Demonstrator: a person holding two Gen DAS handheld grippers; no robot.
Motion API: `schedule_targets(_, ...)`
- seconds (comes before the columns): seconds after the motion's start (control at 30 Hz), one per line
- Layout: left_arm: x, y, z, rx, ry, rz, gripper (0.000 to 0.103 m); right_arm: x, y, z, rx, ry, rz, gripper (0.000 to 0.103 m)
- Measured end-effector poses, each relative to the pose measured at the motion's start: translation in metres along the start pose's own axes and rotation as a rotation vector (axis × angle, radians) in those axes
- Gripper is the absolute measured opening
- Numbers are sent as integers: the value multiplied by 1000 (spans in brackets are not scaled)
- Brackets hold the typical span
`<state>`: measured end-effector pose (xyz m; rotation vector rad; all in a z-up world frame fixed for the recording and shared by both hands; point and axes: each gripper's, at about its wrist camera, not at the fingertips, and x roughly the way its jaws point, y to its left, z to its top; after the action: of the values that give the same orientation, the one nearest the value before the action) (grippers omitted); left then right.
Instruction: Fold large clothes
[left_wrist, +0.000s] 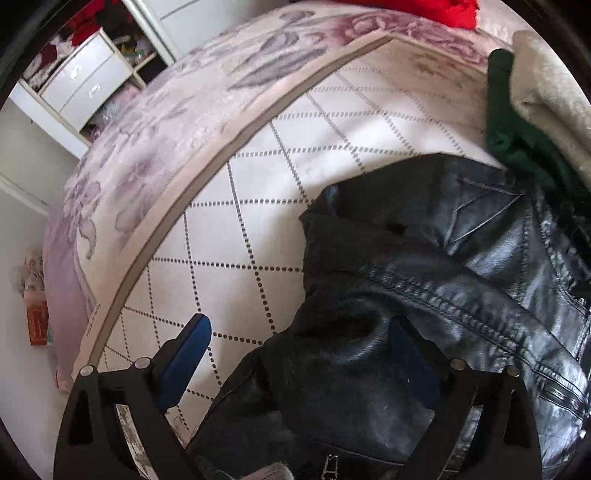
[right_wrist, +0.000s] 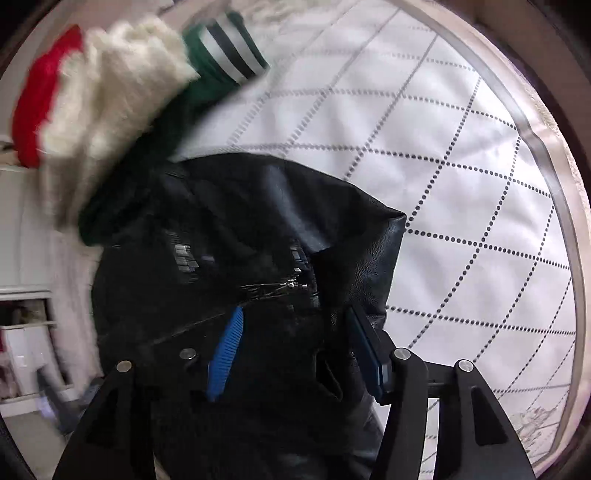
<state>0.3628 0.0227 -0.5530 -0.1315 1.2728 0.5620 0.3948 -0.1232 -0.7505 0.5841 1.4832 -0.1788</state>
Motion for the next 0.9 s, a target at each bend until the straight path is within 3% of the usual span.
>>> schedule_targets(0.03,-3,-3,-1,10,-11,3,99,9,2,3,-16,20,-28,59)
schedule_targets(0.13,-11,-11,-2,43,-34,16,99,11,9,9,-36,-13,-78,3)
schedule_targets(0.17,-14,-12,-2,46,-41,12,99,3,12,10,-49,-38,-96,1)
schedule_targets(0.3,-33,-10,-2,34,-65,-14,99,-42,12,6,-25,-117,-45,1)
schedule_targets(0.43,-45,-10,-2,28,-72,-41,99,-77,-4,-9,13,-119,-3,0)
schedule_targets(0.57,-18,-23,-6,80,-31,4,99,-58,-17,-29,-10,-50,-121,0)
schedule_targets(0.6,-1,-27,-8,102,4,30,99,-32,-26,-24,-19,56,-143,0)
schedule_targets(0.63,16,-30,-11,114,44,27,100,-15,-37,-20,12,130,-128,0)
schedule_targets(0.7,27,-26,-10,90,47,0,103,-2,-50,-13,102,159,-56,1)
schedule_targets(0.8,24,-25,-8,82,51,-4,103,-17,-69,-6,127,105,-34,18)
schedule_targets(0.87,17,-24,-10,74,40,0,103,-22,-78,-7,130,85,21,44)
schedule_targets(0.9,14,-24,-11,72,38,-1,103,-21,-82,-7,134,91,38,46)
